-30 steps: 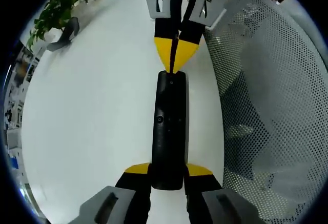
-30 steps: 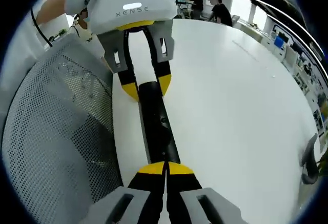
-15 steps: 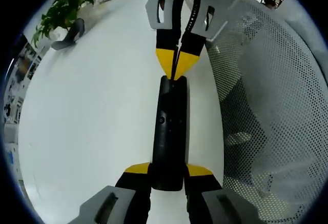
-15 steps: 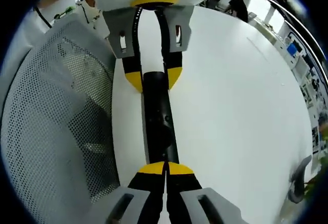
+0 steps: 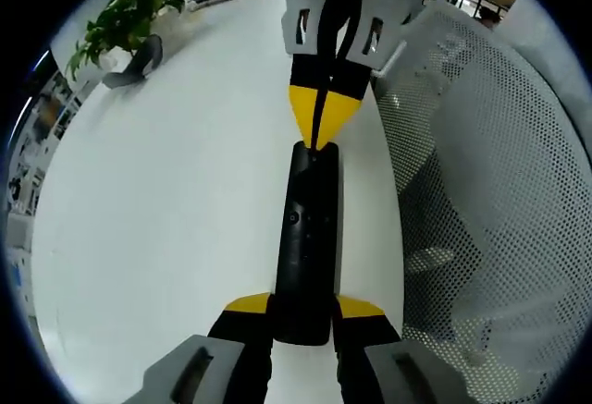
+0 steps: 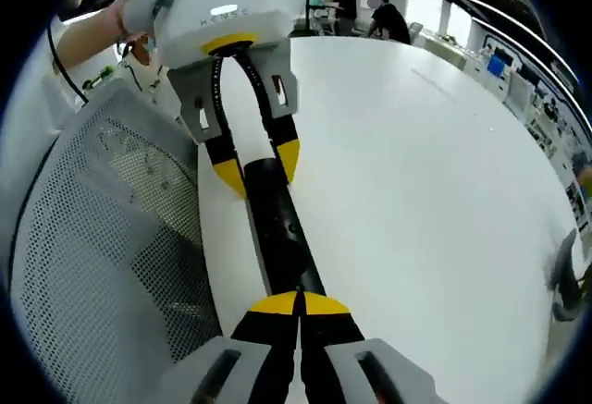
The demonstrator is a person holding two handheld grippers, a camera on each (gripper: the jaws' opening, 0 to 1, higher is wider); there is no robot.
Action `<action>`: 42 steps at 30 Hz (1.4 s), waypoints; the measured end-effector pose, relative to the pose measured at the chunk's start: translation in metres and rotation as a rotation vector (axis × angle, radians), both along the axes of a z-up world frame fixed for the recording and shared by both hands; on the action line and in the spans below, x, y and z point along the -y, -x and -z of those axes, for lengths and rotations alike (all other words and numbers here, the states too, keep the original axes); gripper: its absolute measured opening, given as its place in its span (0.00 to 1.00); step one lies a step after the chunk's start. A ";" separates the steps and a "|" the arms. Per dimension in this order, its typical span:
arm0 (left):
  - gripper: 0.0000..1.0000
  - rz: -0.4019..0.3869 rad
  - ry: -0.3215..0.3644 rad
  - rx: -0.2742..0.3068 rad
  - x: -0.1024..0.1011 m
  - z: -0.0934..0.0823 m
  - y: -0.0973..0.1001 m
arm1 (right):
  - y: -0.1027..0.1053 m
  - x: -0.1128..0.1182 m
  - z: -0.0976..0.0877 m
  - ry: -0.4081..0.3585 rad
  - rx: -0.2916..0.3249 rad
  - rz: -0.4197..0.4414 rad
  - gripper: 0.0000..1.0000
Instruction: Press the specified remote control buttons in sequence, fully releasing each button before pressing the next.
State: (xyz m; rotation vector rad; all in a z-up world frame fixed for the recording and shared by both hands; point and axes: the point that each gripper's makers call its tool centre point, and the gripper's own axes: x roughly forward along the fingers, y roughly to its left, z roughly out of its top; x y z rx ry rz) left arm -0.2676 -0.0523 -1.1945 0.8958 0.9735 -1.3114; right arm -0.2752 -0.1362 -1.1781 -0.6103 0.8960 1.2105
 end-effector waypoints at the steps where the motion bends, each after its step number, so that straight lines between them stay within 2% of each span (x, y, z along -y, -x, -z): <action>1: 0.24 0.005 -0.004 0.001 0.000 0.000 0.000 | 0.001 -0.002 0.001 0.008 0.003 -0.017 0.00; 2: 0.24 0.006 -0.010 0.001 0.000 0.000 0.000 | 0.001 0.000 0.005 0.051 0.011 -0.036 0.00; 3: 0.24 0.011 -0.012 0.002 0.000 0.000 0.000 | -0.001 -0.004 0.002 0.033 0.021 -0.038 0.00; 4: 0.24 0.008 -0.014 0.001 0.000 0.000 0.000 | -0.002 -0.001 0.003 0.058 0.029 -0.045 0.00; 10: 0.24 0.006 -0.011 0.002 0.000 0.000 0.000 | -0.006 -0.001 0.003 0.059 0.043 -0.044 0.00; 11: 0.24 0.007 -0.009 0.003 0.000 0.000 0.000 | -0.011 -0.002 0.001 0.051 0.073 -0.045 0.00; 13: 0.24 0.008 -0.011 0.003 -0.001 0.000 0.000 | -0.013 -0.003 -0.002 0.046 0.076 -0.042 0.00; 14: 0.24 0.008 -0.012 0.002 -0.001 0.000 0.000 | -0.012 -0.006 -0.001 0.039 0.052 -0.042 0.00; 16: 0.24 0.009 -0.014 0.001 -0.001 0.000 0.000 | -0.005 -0.003 0.007 0.079 0.016 -0.061 0.00; 17: 0.24 0.013 -0.016 0.001 -0.001 0.000 0.000 | -0.008 -0.004 0.003 0.069 0.043 -0.065 0.00; 20: 0.24 0.027 -0.031 0.006 0.000 0.000 0.001 | -0.009 -0.005 0.004 0.081 0.054 -0.072 0.00; 24: 0.24 0.042 -0.056 0.003 0.000 0.000 0.000 | -0.012 -0.005 0.004 0.094 0.032 -0.035 0.00; 25: 0.24 0.047 -0.060 0.003 0.000 0.000 0.000 | -0.012 -0.004 0.004 0.092 0.011 -0.013 0.00; 27: 0.24 0.054 -0.065 0.004 0.000 0.001 0.000 | -0.012 -0.004 0.004 0.076 -0.046 0.045 0.00; 29: 0.24 0.057 -0.067 0.004 0.000 0.001 0.000 | -0.013 -0.004 0.004 0.055 -0.075 0.069 0.00; 35: 0.24 0.069 -0.063 0.008 -0.001 0.001 0.000 | -0.008 -0.003 0.002 0.002 -0.087 0.066 0.00; 42: 0.24 0.086 -0.064 0.009 -0.001 0.001 0.000 | -0.005 -0.014 0.000 0.008 -0.001 -0.047 0.00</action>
